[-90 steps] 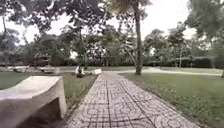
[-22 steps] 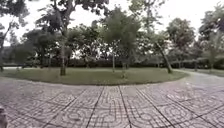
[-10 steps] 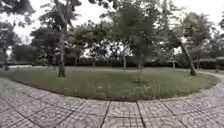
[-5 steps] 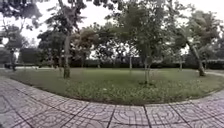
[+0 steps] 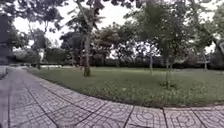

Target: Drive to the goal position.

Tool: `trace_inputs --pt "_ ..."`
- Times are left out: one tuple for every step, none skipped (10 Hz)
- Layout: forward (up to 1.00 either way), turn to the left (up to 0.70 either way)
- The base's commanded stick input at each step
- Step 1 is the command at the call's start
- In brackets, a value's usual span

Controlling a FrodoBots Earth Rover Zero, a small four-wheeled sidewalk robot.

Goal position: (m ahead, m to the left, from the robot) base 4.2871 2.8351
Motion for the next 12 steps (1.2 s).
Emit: trace_inputs --pt "0.00 0.45" --pt "0.00 0.45" --pt "1.00 0.27" --pt "1.00 0.27" --pt "1.00 0.27" --pt "1.00 0.27" --pt "1.00 0.27" --pt "1.00 0.27" --pt "1.00 0.27" --pt "1.00 0.27" --pt "1.00 0.27" --pt "1.00 0.27"
